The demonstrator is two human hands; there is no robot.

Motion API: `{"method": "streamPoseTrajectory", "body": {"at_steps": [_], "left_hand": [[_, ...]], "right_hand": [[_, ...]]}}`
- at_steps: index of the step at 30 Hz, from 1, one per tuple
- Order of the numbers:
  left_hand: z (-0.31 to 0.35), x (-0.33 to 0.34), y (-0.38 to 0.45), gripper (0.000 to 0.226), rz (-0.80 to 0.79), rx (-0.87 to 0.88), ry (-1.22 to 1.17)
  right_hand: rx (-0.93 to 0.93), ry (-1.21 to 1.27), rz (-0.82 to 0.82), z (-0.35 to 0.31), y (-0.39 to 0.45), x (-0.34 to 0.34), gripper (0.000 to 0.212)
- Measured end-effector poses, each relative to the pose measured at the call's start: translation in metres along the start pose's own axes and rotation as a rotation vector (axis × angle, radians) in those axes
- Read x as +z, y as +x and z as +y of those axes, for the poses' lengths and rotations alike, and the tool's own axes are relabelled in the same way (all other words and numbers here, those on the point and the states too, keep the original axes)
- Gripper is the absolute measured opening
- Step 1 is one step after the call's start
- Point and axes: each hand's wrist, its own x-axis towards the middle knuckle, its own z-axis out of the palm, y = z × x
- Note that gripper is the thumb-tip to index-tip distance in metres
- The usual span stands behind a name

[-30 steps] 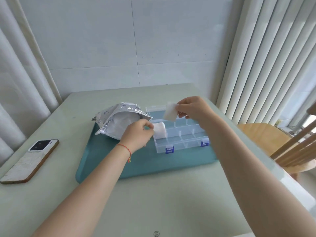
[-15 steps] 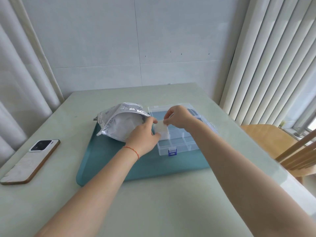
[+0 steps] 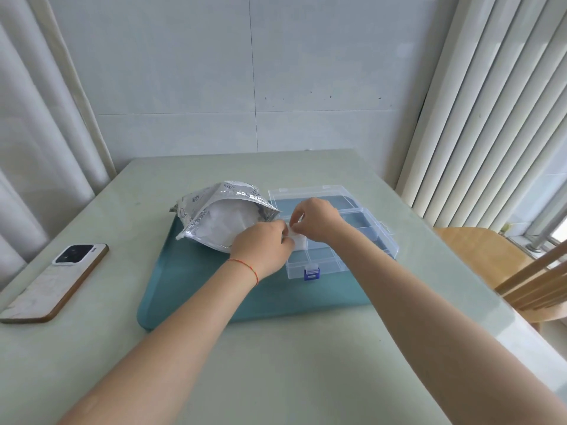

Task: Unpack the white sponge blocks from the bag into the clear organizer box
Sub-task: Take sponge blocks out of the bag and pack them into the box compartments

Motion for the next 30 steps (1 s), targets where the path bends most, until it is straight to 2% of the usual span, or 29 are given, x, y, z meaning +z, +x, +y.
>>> {"method": "streamPoseTrajectory", "body": {"at_steps": [4, 7, 9, 11, 14, 18, 20, 24, 27, 30], "left_hand": [[0.002, -0.006, 0.005, 0.032, -0.129, 0.016, 0.117], [0.005, -0.014, 0.006, 0.033, -0.179, 0.010, 0.146], [0.003, -0.017, 0.000, 0.027, -0.109, 0.026, 0.119], [-0.002, -0.018, -0.009, 0.026, 0.021, 0.024, 0.050], [-0.023, -0.019, -0.027, 0.025, 0.123, -0.073, -0.031], [-0.055, -0.023, -0.047, 0.024, 0.189, -0.286, -0.134], [-0.066, -0.024, -0.055, 0.019, 0.219, -0.331, -0.234], [-0.078, -0.021, -0.064, 0.026, 0.216, -0.354, -0.431], [-0.079, -0.021, -0.068, 0.035, 0.195, -0.361, -0.581], [-0.080, -0.021, -0.069, 0.055, 0.186, -0.346, -0.638]], "right_hand": [[0.003, -0.064, -0.073, 0.001, -0.002, -0.007, 0.017], [-0.014, -0.072, 0.027, -0.005, -0.007, -0.011, 0.025], [-0.061, 0.010, 0.173, -0.015, -0.015, -0.015, 0.026], [-0.114, 0.152, 0.249, -0.027, -0.026, -0.022, 0.030], [-0.131, 0.258, 0.155, -0.054, -0.039, -0.018, 0.037], [0.004, 0.313, -0.001, -0.084, -0.036, 0.012, 0.024], [0.049, 0.336, -0.019, -0.095, -0.035, 0.019, 0.011], [0.112, 0.350, 0.029, -0.107, -0.029, 0.030, 0.008], [0.138, 0.354, 0.128, -0.112, -0.026, 0.036, 0.031], [0.153, 0.338, 0.122, -0.114, -0.028, 0.036, 0.047]]}}
